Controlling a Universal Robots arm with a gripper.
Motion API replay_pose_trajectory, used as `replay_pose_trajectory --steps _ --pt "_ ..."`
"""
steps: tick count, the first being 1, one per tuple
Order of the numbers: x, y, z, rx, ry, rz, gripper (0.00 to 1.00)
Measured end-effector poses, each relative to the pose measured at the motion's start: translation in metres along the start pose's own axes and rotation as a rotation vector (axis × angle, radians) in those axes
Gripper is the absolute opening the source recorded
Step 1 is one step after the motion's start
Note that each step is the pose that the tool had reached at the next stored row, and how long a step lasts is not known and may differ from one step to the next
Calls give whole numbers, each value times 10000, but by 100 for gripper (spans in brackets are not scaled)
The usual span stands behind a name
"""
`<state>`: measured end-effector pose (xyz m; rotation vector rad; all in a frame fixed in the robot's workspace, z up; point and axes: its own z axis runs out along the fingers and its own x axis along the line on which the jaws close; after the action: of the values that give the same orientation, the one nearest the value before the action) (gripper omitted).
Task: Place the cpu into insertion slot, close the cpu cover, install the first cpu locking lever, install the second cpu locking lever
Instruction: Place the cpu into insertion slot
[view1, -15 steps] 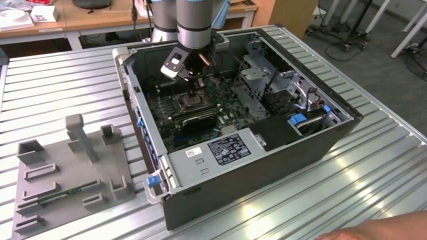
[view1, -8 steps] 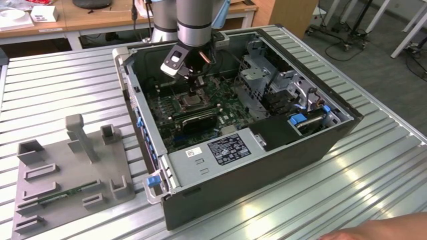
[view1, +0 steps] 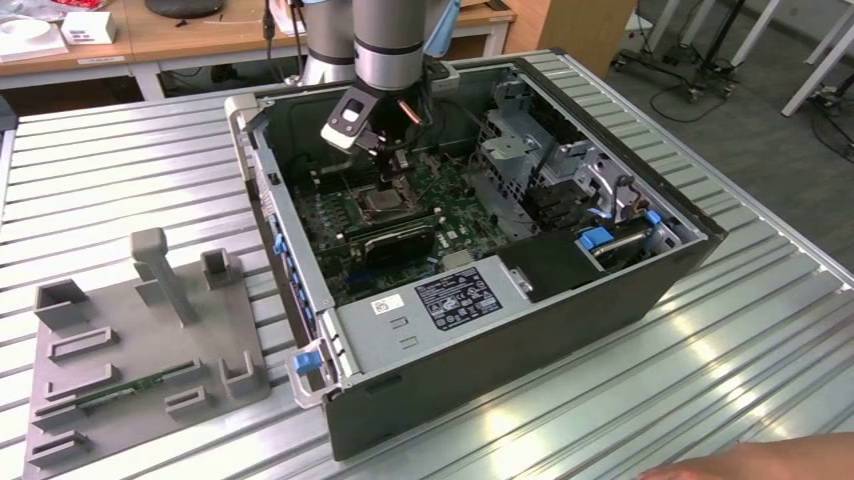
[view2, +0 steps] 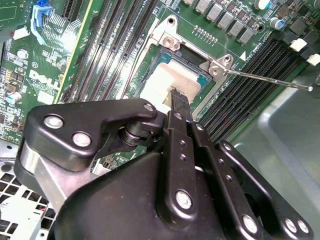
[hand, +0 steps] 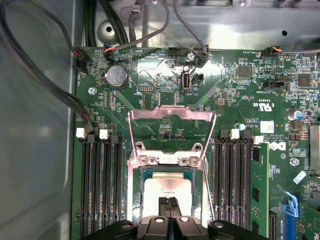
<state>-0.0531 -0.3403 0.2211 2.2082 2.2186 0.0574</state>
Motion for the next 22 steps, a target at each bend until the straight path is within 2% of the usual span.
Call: replay_pose_trajectory --steps 3,13,22 --pt "1 1 -32 0 0 0 11" --pt "0 1 -30 1 -1 0 11" --pt "-2 -3 85 0 1 -1 11"
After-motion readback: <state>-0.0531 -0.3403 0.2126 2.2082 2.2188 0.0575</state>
